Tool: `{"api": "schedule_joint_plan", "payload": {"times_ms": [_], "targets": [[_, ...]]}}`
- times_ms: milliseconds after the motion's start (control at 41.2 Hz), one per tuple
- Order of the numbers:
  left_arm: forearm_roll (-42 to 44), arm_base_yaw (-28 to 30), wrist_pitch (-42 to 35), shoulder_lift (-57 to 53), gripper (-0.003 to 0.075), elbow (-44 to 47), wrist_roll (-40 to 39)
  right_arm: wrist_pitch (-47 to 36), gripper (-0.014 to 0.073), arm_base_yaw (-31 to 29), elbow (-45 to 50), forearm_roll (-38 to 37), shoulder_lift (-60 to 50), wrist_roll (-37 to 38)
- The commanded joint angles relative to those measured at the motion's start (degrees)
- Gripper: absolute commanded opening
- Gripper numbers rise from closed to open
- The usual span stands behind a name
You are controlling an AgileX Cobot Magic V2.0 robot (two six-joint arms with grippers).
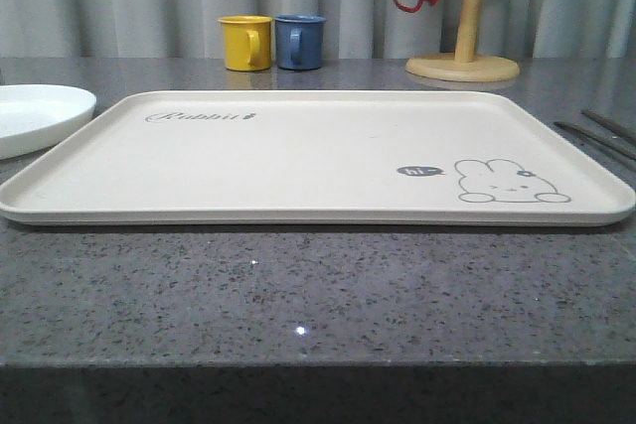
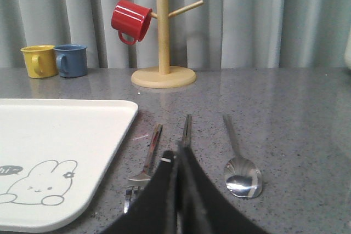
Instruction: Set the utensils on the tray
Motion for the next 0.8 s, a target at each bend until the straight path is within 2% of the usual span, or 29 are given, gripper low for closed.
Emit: {"api": "schedule_joint_plan", "payload": {"times_ms": [0,413,534,607,704,777], "targets": [[-0.59,0.11,-4.76,-1.26,-0.0018,-0.23,-0.23,-4.88,-0.0068,-0.26,0.0,0.0,-1.01,-0.34],[-0.59,0.11,-4.98,-1.26,-0.0018,-0.23,-0.23,-4.88,-0.0068,-0.26,0.0,0.0,-1.01,-0.34],[-0.59,0.11,-5.24,-1.26,-0.0018,-0.23,-0.23,-7.19,-0.0068,-0.26,-0.08,0.0,-1.01,-0.34],[-0.74,0.11,-8.45,-1.26,-0.0018,-0.23,-0.23,-8.4,-0.0068,-0.26,-0.08,0.0,-1.01,-0.34],[-0.89,0.11,-11.33,-1.26,-0.0018,-1.6,-0.23,-9.04,-0.0068,-0.2,-2.05,0.0,-1.01,-0.28],[-0.89,0.11,-10.47,-1.13,-0.0018,-5.21,-0.23,-6.75,-0.0068,-0.2,-5.96,0.0,-1.01,-0.09]]}}
